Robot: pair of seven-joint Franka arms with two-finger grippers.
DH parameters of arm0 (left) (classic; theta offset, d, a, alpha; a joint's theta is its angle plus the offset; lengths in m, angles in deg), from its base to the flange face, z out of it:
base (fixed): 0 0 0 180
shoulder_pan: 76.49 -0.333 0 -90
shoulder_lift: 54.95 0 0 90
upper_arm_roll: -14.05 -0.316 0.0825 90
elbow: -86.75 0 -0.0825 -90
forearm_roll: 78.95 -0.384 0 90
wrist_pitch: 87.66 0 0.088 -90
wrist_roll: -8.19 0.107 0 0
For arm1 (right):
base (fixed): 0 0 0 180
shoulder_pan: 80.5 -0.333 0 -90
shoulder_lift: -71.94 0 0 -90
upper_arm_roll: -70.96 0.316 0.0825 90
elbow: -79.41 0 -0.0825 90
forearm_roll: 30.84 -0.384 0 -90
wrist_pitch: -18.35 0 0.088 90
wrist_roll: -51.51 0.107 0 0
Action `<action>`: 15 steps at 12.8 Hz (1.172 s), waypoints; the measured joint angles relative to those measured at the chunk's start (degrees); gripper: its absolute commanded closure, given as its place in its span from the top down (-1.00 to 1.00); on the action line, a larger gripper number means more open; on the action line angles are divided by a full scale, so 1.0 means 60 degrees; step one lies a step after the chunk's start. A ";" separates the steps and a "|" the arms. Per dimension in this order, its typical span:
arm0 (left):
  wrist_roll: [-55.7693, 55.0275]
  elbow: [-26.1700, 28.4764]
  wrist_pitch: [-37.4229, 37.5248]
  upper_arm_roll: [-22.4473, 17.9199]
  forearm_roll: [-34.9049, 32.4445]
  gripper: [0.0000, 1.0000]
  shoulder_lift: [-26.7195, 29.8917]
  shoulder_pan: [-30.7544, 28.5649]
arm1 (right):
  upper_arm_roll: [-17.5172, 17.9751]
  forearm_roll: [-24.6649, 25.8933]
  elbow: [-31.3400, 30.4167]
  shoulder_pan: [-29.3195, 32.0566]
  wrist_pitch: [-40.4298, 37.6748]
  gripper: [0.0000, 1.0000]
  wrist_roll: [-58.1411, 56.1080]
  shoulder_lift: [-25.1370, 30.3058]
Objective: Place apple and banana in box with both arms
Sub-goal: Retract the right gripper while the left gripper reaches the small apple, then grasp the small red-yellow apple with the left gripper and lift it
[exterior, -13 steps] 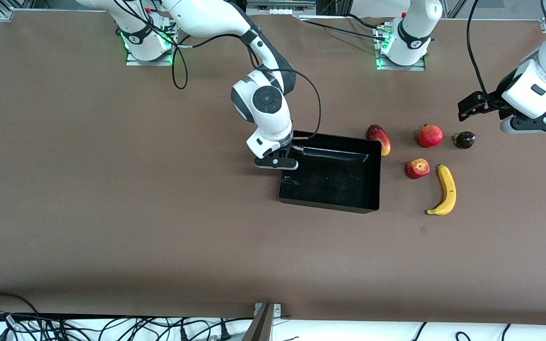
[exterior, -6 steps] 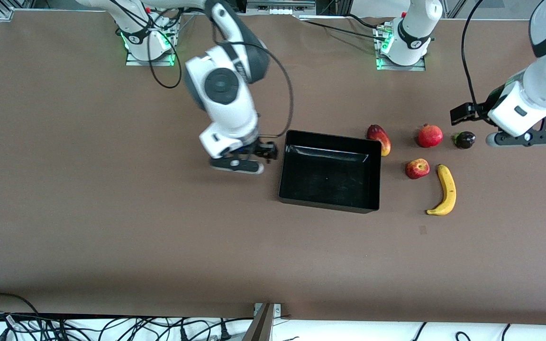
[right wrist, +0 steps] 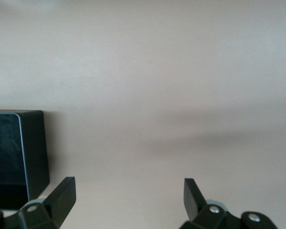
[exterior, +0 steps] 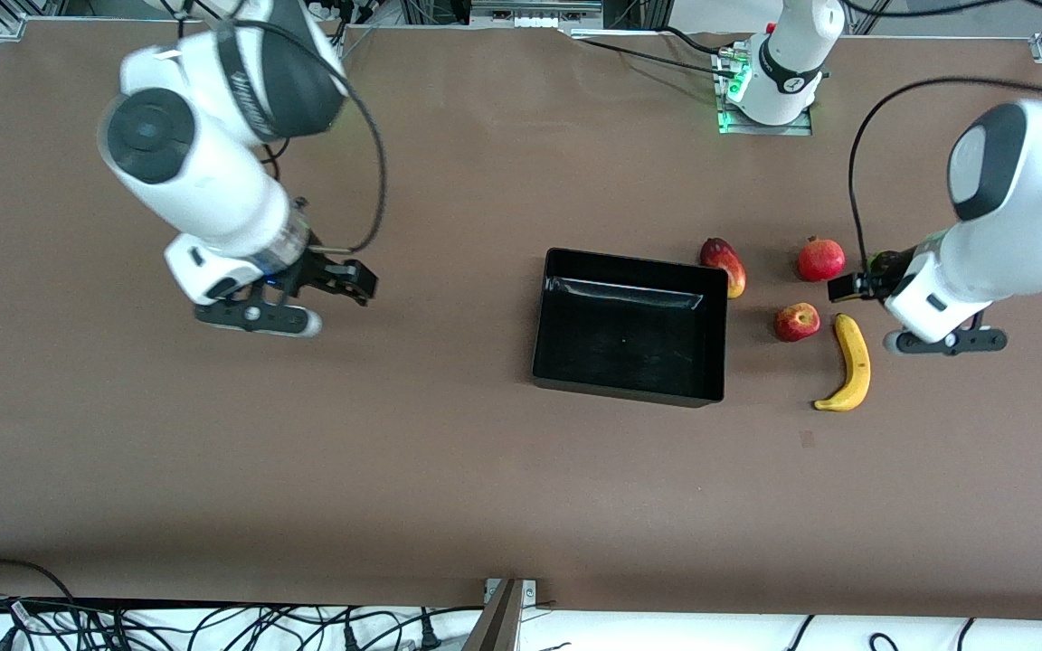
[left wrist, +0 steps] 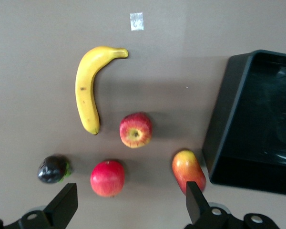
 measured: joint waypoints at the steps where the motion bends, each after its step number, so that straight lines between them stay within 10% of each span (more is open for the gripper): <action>1: 0.0021 0.0384 -0.0703 -0.0003 -0.0019 1.00 -0.0307 -0.0049 | -0.0214 0.0002 -0.0341 0.0007 -0.0165 1.00 -0.0265 0.0467; 9: 0.0056 0.4894 -0.6882 -0.0005 -0.0164 1.00 -0.0643 -0.0096 | -0.0054 0.1367 -0.2357 0.0857 -0.0727 1.00 -0.1686 0.3024; 12: 0.0145 0.5189 -0.7219 -0.0007 -0.0704 -0.35 -0.0648 -0.0098 | 0.2160 0.1522 -0.2457 0.3652 -0.0754 1.00 -0.2628 0.3179; 15: 0.0145 0.5175 -0.7219 -0.0003 -0.0988 -0.50 -0.0634 -0.0098 | 0.4196 0.1545 -0.2458 0.5983 -0.0758 1.00 -0.3063 0.3191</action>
